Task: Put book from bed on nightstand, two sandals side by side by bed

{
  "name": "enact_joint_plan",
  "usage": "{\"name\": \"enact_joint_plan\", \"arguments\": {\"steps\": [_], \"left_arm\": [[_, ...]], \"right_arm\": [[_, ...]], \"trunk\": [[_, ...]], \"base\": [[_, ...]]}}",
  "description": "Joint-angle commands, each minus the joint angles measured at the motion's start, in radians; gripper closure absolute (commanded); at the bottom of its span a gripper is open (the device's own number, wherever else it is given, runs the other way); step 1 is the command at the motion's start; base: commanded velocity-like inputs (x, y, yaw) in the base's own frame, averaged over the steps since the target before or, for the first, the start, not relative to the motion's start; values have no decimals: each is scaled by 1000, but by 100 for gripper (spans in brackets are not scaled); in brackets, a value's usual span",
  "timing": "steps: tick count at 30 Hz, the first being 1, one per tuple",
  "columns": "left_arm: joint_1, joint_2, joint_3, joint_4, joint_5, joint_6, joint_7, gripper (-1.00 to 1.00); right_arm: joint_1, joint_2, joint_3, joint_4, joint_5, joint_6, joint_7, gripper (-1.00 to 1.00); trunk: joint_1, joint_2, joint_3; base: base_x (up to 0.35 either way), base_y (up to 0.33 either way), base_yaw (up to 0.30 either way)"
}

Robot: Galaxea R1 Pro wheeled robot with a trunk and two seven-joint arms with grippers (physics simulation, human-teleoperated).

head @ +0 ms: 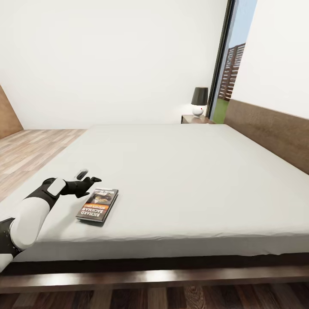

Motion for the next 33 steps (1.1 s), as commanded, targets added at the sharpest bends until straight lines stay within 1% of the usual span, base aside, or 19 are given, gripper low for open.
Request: {"name": "enact_joint_plan", "arguments": {"steps": [1, 11, 33], "left_arm": [[0, 0, 6, -1, -4, 5, -3, -100], [0, 0, 6, 0, -4, 5, -3, -100], [9, -8, 5, 1, -2, 5, -7, -100]], "right_arm": [[-1, 1, 8, 3, -5, -9, 3, -100], [-1, 1, 7, 3, -5, -9, 3, -100], [-1, 1, 8, 3, -5, -9, 3, -100]], "trunk": [[0, 0, -1], [0, 0, -1], [0, 0, -1]], "base": [[98, 0, 0], [70, 0, 0], [5, 0, 0]]}}
